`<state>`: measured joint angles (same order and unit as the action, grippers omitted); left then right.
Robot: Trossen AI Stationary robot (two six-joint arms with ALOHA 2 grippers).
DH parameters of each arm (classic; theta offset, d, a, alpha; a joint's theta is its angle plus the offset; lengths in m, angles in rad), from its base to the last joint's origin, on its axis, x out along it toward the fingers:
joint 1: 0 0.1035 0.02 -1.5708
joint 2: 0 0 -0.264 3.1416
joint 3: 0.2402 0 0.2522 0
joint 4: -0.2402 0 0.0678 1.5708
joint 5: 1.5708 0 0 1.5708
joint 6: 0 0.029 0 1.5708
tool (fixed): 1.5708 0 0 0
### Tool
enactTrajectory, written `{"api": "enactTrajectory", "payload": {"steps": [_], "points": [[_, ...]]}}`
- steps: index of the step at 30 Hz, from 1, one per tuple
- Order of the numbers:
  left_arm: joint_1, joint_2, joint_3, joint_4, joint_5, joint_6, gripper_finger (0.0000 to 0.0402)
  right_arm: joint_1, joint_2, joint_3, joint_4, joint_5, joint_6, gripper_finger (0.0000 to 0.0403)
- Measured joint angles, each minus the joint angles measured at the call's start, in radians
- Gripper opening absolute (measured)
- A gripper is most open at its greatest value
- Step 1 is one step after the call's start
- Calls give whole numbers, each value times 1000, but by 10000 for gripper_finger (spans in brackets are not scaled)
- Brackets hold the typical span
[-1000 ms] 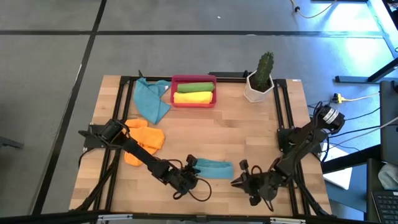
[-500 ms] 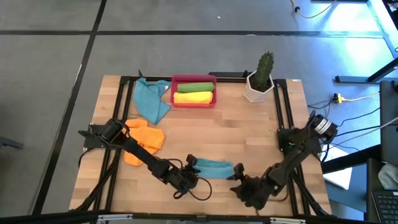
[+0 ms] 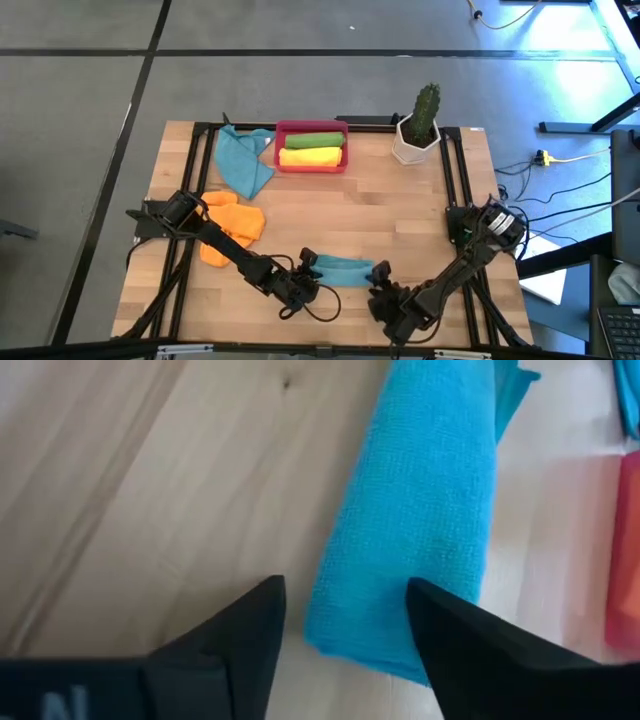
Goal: Roll microfiber towels into tight, uniform cylinder then place into a basket
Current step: Roll the bottom blue towel
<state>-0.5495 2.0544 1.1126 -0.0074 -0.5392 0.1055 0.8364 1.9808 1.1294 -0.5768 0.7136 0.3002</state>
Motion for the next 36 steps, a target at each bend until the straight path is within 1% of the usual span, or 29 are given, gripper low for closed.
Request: {"api": "enactTrajectory", "payload": {"steps": [7, 11, 19, 26, 33, 36], "points": [[0, 0, 0, 0, 4, 0, 2, -2, -8, 16, -30, 10, 32, 290], [0, 0, 0, 0, 5, 0, 2, -3, -8, 16, -31, 21, 39, 308], [0, 0, 0, 0, 6, 0, 2, -3, -8, 23, -54, 79, 36, 297], [0, 0, 0, 0, 6, 0, 2, -2, -5, 31, -49, 80, 39, 296], [0, 0, 0, 0, 7, 0, 2, 0, 39, 29, -49, 87, 30, 294], [0, 0, 0, 0, 7, 0, 2, 0, 45, 30, -50, 87, 36, 281]]}}
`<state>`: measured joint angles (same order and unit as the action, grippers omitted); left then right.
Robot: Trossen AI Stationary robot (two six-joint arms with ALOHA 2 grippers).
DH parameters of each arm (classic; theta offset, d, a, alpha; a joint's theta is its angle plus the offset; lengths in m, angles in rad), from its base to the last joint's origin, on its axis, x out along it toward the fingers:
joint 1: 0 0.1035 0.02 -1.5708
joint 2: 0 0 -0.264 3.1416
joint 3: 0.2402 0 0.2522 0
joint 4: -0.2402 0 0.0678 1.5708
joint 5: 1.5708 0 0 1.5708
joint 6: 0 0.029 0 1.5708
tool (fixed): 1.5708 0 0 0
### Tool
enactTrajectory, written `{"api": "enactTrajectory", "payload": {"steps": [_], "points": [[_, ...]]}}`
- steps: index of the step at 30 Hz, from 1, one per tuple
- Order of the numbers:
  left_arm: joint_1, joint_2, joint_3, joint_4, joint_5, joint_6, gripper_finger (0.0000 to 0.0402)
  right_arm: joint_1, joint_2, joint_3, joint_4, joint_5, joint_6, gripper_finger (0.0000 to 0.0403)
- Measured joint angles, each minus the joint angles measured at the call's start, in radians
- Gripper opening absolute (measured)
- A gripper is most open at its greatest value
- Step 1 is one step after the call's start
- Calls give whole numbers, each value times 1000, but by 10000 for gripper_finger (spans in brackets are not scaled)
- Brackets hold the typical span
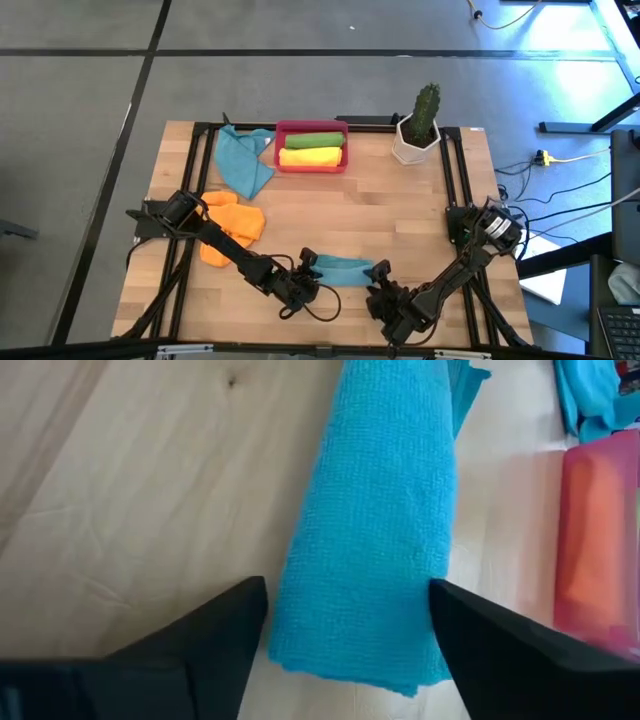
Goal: Roll microfiber towels into tight, uniform cylinder then place into a basket
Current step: Roll the bottom blue towel
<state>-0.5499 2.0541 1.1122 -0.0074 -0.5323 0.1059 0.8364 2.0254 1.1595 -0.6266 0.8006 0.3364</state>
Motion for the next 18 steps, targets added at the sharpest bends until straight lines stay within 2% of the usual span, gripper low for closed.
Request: {"api": "enactTrajectory", "payload": {"steps": [4, 11, 18], "points": [[0, -1, 0, 0, 0, 0, 2, 0, 3, -1, 0, -9, 0, 239], [0, -15, -1, -2, 13, -1, 2, -3, 8, -4, -20, -7, 7, 132], [3, -22, -1, -6, 35, -28, 2, -20, 8, -4, -82, -46, 136, 37]]}}
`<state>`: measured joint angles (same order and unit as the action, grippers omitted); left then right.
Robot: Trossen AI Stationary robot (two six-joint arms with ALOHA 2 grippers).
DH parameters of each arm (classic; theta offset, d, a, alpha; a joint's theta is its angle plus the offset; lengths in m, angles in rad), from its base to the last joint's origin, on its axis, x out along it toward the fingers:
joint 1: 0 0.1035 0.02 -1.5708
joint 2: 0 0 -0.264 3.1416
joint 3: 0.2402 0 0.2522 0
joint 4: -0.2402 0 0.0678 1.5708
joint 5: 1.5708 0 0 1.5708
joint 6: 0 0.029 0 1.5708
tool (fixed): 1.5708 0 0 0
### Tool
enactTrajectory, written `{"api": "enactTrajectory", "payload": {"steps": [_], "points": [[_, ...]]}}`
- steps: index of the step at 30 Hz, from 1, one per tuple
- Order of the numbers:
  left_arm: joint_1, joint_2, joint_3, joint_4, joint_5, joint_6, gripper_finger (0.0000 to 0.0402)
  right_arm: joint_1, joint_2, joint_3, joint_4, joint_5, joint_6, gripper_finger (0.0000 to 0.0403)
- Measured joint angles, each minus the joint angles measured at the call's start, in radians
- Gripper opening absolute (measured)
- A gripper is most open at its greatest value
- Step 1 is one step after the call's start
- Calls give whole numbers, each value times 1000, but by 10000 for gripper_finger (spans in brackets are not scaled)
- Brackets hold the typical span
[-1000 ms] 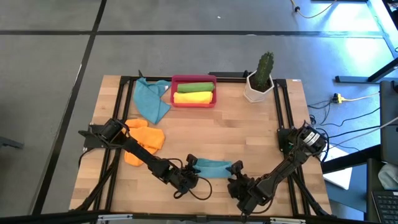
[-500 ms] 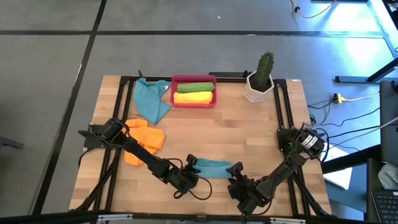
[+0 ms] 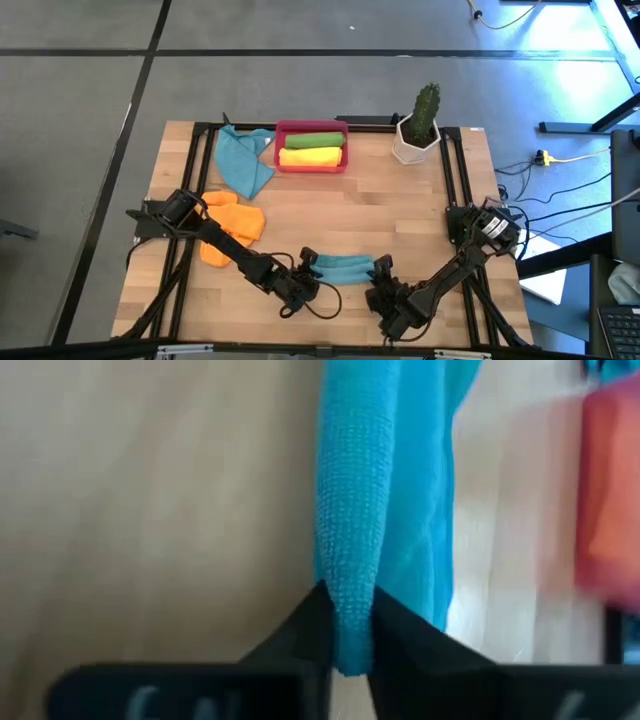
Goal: Roll microfiber towels into tight, uniform cylinder then place into a basket
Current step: Roll the bottom blue towel
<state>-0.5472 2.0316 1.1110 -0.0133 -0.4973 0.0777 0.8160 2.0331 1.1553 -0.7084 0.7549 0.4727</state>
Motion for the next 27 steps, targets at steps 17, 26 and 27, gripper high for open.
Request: {"api": "enactTrajectory", "payload": {"steps": [17, 26, 27], "points": [[55, -86, 1, -83, 217, -159, 2, -62, -130, 21, 15, -287, 128, 13], [99, -89, 2, -112, 381, -225, 2, -160, -197, -142, 334, -560, 108, 13], [104, -89, 2, -112, 394, -225, 2, -169, -201, -160, 365, -581, 112, 13]]}}
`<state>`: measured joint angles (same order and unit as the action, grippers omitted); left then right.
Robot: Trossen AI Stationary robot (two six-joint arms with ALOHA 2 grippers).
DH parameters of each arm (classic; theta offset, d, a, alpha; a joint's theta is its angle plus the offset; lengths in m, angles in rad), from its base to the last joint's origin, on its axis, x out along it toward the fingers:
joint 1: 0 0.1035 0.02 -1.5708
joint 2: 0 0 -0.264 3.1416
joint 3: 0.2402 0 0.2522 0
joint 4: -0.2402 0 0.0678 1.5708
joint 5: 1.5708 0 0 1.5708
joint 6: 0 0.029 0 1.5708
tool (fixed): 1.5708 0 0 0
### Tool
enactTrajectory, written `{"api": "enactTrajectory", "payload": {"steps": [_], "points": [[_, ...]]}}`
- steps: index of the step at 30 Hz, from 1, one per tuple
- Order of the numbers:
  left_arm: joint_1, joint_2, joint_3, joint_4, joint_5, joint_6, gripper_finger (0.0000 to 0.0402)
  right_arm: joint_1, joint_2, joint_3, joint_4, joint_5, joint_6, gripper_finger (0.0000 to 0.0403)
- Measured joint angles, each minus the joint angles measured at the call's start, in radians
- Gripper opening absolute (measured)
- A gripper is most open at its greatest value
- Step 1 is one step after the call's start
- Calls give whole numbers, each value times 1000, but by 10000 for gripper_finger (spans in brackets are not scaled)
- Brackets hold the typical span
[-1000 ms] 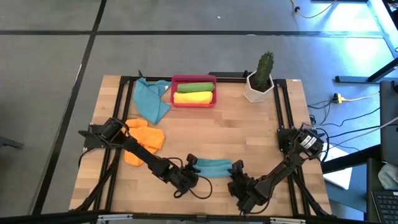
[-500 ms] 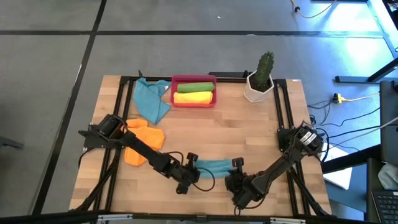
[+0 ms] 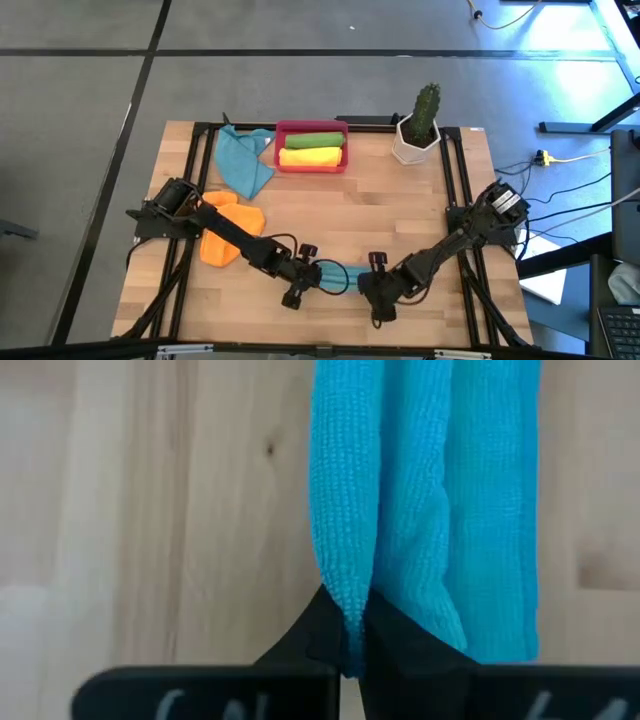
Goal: Roll microfiber towels into tight, uniform cylinder then place into a basket
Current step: Roll the bottom blue towel
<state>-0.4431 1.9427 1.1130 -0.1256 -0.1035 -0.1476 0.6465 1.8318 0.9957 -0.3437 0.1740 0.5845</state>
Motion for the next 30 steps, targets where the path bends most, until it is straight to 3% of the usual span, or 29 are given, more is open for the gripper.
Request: {"api": "enactTrajectory", "payload": {"steps": [5, 15, 23, 30], "points": [[24, -1, 0, -17, 82, -7, 2, -24, -34, -74, 123, -47, 16, 13], [36, -15, 0, -31, 115, -8, 2, -53, -199, -283, 358, -43, 158, 13], [112, -18, -1, -35, 253, 32, 1, -118, -208, -402, 533, -114, 204, 13], [120, -36, -55, 23, 271, 47, 0, -132, -208, -411, 565, -138, 212, 13]]}}
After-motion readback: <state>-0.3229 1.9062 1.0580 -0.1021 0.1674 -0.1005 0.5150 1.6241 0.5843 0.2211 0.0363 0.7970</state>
